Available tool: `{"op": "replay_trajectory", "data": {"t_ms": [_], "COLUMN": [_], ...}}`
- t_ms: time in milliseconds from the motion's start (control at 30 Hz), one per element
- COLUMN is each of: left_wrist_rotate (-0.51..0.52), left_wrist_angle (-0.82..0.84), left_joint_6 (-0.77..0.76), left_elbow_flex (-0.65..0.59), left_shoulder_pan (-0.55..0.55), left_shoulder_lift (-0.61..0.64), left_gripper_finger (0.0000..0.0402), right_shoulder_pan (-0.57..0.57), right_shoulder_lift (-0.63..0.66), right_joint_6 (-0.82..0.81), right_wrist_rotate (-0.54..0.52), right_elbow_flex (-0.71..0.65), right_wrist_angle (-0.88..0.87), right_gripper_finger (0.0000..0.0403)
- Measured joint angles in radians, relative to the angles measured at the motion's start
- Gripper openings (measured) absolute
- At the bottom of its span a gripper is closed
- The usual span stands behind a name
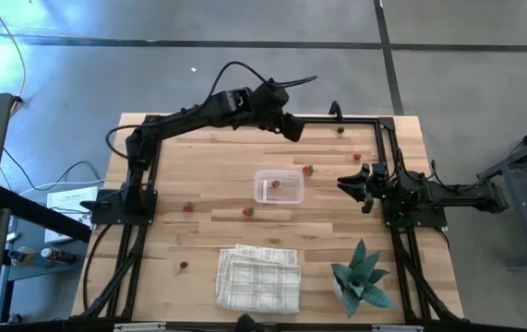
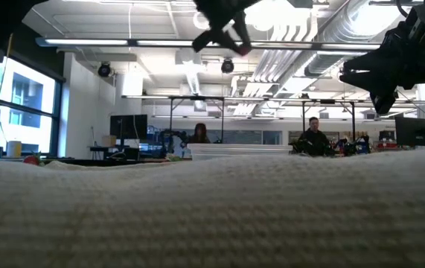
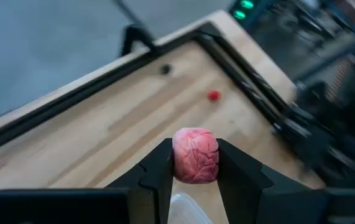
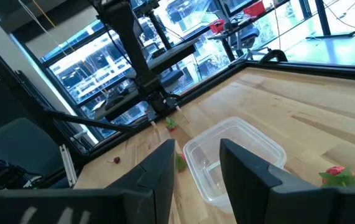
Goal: Pick and placing Produce into tupperware
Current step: Put the apricot into the transparent bin
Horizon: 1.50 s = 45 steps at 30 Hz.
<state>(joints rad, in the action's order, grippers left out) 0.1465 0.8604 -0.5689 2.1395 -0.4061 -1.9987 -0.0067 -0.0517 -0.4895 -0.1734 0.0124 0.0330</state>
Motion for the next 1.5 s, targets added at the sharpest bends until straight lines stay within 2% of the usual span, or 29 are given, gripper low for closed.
{"op": "replay_trajectory", "data": {"t_ms": [267,400,600,700,900,1067,1500], "left_wrist_rotate": [-0.168,-0.236,-0.255,-0.255,-0.259,-0.262,-0.232], "left_wrist_angle": [0.018,0.090,0.229,0.257,0.247,0.231,0.212], "left_joint_6": [0.240,0.390,0.592,0.651,0.680,0.677,0.651], "left_elbow_flex": [0.013,0.011,0.010,0.010,0.010,0.010,0.011], "left_shoulder_pan": [0.028,0.045,0.091,0.113,0.127,0.124,0.124], "left_shoulder_lift": [-0.012,-0.055,-0.144,-0.196,-0.273,-0.297,-0.361], "left_gripper_finger": [0.0099,0.0099,0.0099,0.0099,0.0099,0.0099,0.0099], "right_shoulder_pan": [0.000,0.000,0.000,0.000,0.000,0.000,0.000], "right_shoulder_lift": [0.000,0.000,0.000,0.000,0.000,0.000,-0.001], "right_joint_6": [0.001,0.001,0.001,0.070,0.321,0.448,0.464], "right_wrist_rotate": [0.000,0.000,0.001,0.001,-0.002,-0.010,-0.014], "right_elbow_flex": [0.000,0.000,0.000,0.000,0.000,0.000,0.000], "right_wrist_angle": [0.000,0.000,0.000,0.000,0.000,0.000,0.001], "right_gripper_finger": [0.0117,0.0117,0.0117,0.0117,0.0117,0.0117,0.0117]}}
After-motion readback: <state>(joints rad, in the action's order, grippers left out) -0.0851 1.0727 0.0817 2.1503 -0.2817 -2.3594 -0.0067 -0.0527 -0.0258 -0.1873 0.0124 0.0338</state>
